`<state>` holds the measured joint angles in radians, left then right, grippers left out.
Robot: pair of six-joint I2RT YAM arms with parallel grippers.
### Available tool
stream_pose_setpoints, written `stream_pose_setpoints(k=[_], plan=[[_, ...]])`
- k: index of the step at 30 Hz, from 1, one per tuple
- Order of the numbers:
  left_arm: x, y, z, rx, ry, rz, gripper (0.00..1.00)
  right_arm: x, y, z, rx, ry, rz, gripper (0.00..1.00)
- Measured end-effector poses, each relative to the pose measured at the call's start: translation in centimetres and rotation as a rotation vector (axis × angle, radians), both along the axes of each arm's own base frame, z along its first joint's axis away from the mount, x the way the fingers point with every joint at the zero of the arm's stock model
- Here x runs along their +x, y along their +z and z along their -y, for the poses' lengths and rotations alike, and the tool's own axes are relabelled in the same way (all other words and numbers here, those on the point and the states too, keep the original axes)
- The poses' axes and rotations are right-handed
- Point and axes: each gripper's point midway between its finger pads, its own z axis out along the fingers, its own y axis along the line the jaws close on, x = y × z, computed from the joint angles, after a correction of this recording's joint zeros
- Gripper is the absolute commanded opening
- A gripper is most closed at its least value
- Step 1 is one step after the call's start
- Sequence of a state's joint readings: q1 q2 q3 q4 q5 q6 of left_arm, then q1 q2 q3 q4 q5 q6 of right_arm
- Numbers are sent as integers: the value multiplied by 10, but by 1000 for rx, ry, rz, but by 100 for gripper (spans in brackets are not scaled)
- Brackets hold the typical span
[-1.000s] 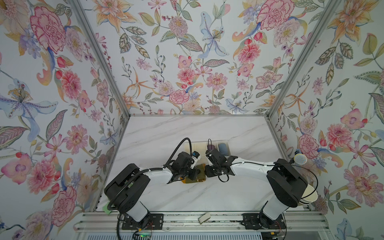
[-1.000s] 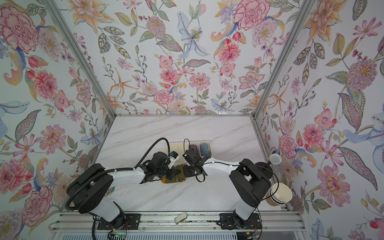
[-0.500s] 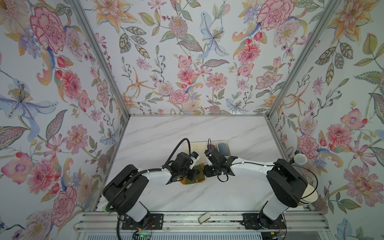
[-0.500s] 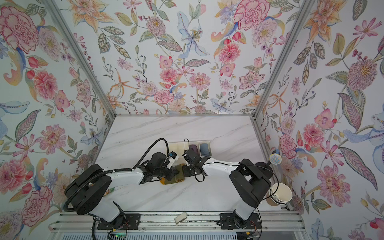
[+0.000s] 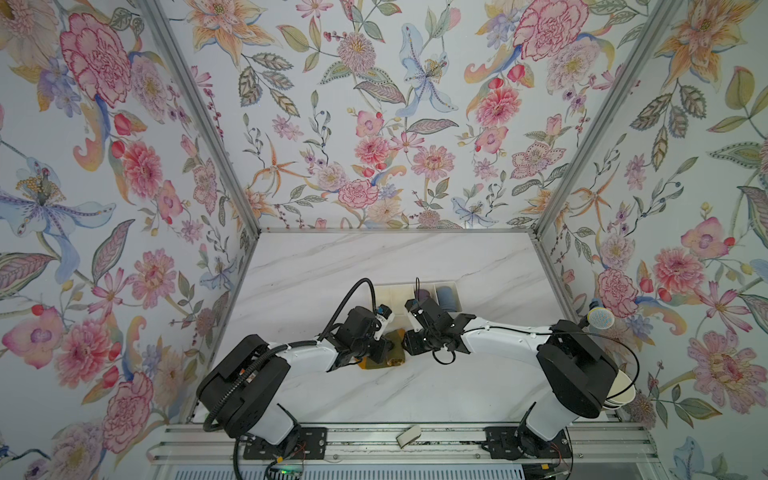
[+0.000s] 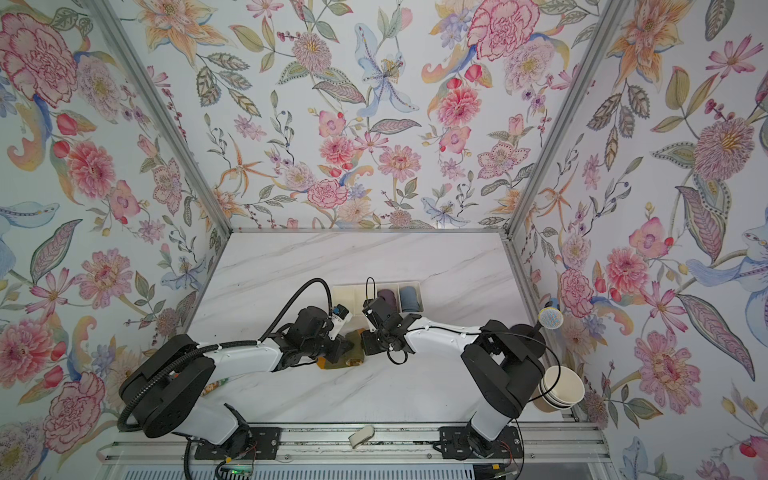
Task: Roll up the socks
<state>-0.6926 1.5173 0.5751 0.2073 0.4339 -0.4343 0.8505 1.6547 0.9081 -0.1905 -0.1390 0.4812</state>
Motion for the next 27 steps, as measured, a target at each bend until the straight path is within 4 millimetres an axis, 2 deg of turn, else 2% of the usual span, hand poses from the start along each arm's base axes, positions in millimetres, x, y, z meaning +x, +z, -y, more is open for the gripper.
stream_pose_setpoints(k=[16, 22, 27], plan=[[-4, -5, -13, -2, 23, -1, 0, -2, -1, 0, -14, 6, 8, 34], [-3, -6, -14, -8, 32, -3, 0, -3, -4, 5, -39, -13, 3, 34], [-3, -6, -14, -9, 32, -3, 0, -5, -3, 1, -40, -5, 4, 34]])
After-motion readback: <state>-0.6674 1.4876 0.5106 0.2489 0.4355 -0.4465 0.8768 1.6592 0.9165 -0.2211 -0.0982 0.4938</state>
